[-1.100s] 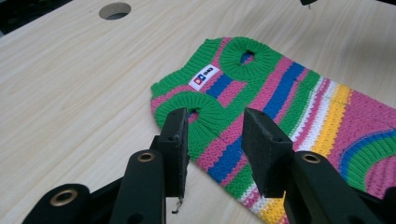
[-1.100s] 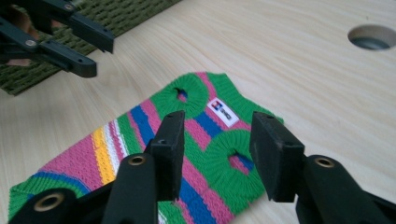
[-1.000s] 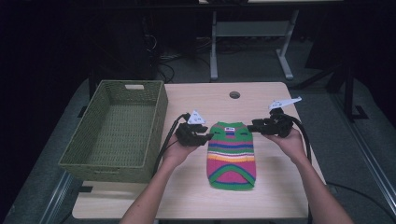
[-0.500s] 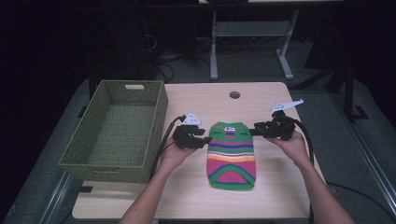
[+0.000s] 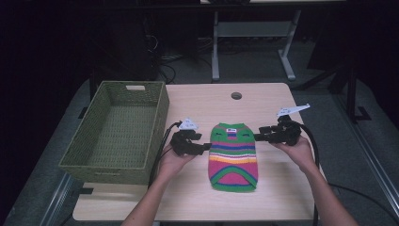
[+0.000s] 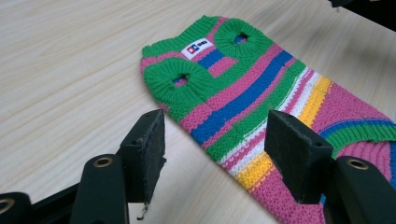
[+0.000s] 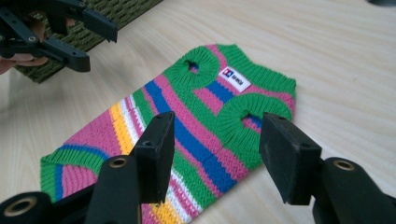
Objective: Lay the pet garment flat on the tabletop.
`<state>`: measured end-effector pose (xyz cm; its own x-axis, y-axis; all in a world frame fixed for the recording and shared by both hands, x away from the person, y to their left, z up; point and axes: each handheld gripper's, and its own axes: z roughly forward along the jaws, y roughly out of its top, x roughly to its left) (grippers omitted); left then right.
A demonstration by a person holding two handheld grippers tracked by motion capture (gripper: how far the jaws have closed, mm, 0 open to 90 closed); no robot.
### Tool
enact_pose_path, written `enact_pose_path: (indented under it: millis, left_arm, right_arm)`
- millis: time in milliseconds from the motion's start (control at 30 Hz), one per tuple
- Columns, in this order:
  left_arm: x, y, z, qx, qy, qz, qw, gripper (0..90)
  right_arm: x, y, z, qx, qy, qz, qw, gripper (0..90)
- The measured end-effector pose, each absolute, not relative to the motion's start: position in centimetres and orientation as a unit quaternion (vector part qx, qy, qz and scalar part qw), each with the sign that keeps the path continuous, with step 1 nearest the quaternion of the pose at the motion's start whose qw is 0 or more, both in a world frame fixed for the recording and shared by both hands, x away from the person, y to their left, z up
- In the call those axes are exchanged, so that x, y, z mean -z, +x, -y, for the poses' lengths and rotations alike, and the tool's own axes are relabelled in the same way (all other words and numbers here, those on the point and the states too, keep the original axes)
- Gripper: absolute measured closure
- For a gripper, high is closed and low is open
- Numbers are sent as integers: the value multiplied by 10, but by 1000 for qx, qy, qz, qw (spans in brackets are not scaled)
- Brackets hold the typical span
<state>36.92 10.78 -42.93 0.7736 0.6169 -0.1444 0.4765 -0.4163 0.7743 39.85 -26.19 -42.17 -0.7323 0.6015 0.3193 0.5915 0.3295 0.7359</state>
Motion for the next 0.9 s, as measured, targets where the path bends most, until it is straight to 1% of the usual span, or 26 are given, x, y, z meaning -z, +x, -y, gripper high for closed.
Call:
enact_pose_path:
  millis: [267,367,433,500,667,833,900]
  left_arm:
    - [432,360,-119,-79,827,-341,441,340]
    - [432,354,-122,-85,825,-340,443,326]
    - [432,351,-123,-82,823,-341,447,321]
    - [433,347,-123,-82,820,-343,450,310]
    - [434,338,-123,-83,831,-330,440,302]
    - [434,331,-126,-81,830,-328,443,292]
    - [434,329,-126,-80,831,-327,442,283]
  right_arm:
    - [421,389,264,-446,358,-820,5,428]
    - [421,382,265,-449,353,-821,7,410]
    - [420,379,266,-444,355,-823,-3,390]
    - [420,374,267,-448,353,-821,5,392]
    - [422,365,270,-447,352,-823,0,372]
    - [426,357,276,-450,350,-822,4,366]
    - [427,355,278,-444,355,-822,-2,350]
